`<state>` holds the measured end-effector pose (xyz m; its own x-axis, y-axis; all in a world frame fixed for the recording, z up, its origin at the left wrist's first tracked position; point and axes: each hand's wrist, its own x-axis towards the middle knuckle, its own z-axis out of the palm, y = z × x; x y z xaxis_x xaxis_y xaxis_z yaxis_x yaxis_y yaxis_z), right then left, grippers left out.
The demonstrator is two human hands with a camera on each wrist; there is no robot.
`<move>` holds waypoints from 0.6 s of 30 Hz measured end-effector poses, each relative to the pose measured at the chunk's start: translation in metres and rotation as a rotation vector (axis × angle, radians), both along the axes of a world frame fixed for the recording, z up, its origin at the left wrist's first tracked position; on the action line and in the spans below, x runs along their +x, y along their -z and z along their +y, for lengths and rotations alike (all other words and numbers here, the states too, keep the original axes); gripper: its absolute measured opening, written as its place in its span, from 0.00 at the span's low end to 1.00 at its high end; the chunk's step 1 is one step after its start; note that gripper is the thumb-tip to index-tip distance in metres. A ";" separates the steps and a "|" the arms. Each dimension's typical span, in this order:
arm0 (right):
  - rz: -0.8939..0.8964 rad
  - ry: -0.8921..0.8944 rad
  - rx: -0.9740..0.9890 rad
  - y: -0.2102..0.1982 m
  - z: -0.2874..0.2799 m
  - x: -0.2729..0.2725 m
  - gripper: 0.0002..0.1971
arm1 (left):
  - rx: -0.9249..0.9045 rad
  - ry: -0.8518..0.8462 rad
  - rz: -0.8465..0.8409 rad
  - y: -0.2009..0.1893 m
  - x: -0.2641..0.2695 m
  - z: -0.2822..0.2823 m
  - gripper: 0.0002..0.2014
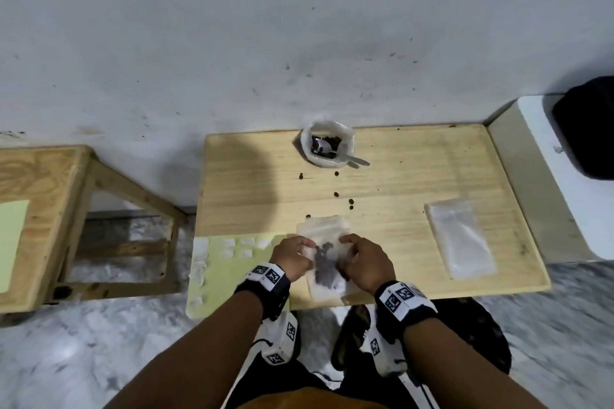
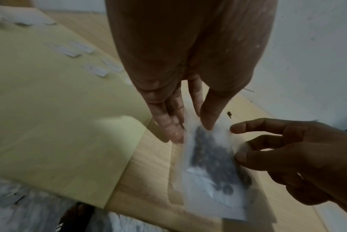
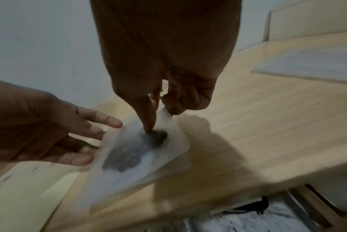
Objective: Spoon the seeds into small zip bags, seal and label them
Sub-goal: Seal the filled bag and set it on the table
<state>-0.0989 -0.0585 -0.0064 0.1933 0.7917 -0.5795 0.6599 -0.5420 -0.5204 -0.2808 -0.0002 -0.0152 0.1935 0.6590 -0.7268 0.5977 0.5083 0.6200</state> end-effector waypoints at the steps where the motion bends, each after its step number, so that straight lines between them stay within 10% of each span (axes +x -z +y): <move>1: -0.018 -0.017 -0.001 0.004 -0.002 0.000 0.26 | -0.005 0.005 -0.005 0.000 0.002 -0.002 0.17; 11: 0.052 0.189 0.214 -0.004 -0.017 0.069 0.14 | 0.401 -0.025 0.164 -0.030 0.041 0.003 0.12; 18: -0.140 0.412 0.146 0.000 -0.036 0.210 0.20 | 0.089 0.050 -0.117 -0.030 0.183 -0.005 0.04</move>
